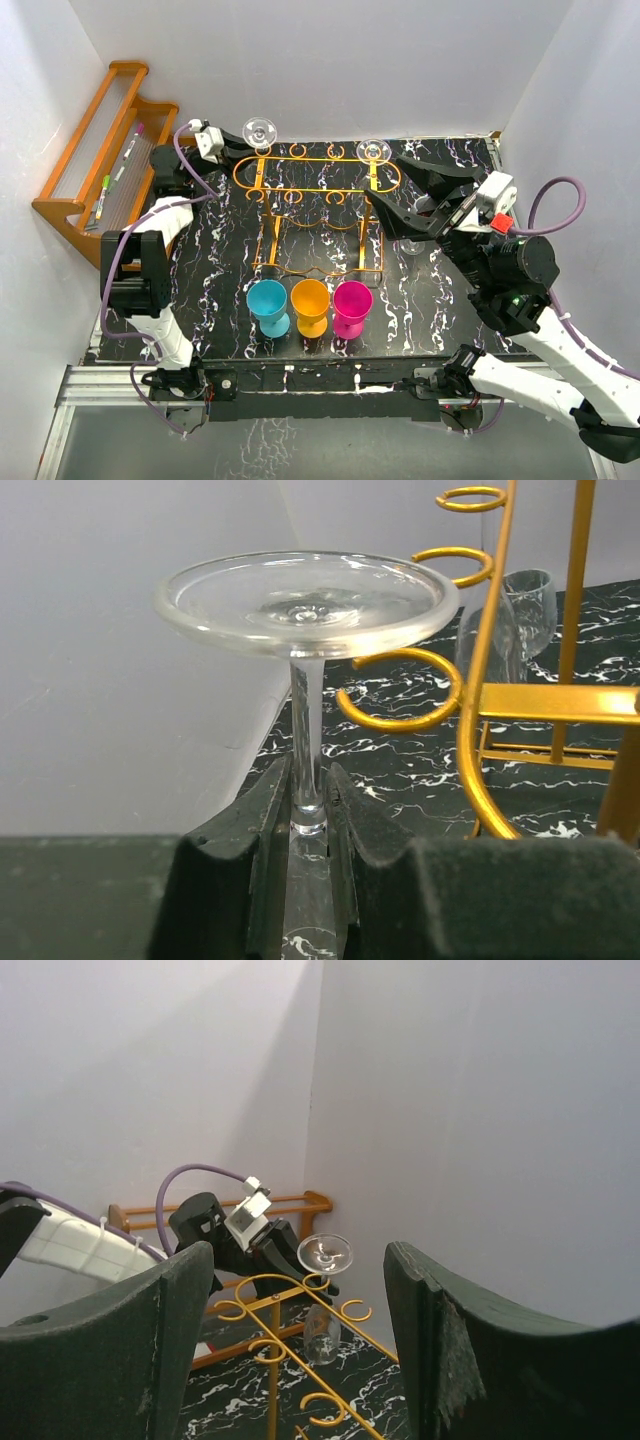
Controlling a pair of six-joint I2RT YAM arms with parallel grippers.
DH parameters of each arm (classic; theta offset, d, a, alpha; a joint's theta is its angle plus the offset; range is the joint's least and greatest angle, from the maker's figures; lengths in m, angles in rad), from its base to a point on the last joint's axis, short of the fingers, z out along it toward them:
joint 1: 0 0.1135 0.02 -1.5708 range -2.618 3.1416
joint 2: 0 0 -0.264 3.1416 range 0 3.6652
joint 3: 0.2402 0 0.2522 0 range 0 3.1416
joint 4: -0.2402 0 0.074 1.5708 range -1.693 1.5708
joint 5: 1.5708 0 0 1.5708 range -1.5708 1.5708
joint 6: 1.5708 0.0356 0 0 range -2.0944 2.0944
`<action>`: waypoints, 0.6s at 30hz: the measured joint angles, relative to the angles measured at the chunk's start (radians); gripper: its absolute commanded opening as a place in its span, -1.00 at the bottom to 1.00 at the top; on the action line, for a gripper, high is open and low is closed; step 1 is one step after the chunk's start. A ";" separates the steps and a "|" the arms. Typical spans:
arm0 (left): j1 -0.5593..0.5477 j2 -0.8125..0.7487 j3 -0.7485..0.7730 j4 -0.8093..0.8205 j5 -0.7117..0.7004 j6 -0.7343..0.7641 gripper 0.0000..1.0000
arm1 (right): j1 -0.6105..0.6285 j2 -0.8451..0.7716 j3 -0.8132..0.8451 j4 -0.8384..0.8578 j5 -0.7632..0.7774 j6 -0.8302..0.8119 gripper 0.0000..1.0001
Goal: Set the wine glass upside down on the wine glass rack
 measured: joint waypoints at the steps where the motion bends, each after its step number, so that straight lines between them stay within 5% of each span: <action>1: 0.000 -0.001 -0.006 0.003 0.005 0.002 -1.00 | 0.000 0.001 0.000 0.002 0.004 0.001 0.43; 18: -0.002 -0.016 -0.082 0.157 0.053 -0.018 -1.00 | 0.000 0.039 0.020 0.010 0.039 0.032 0.43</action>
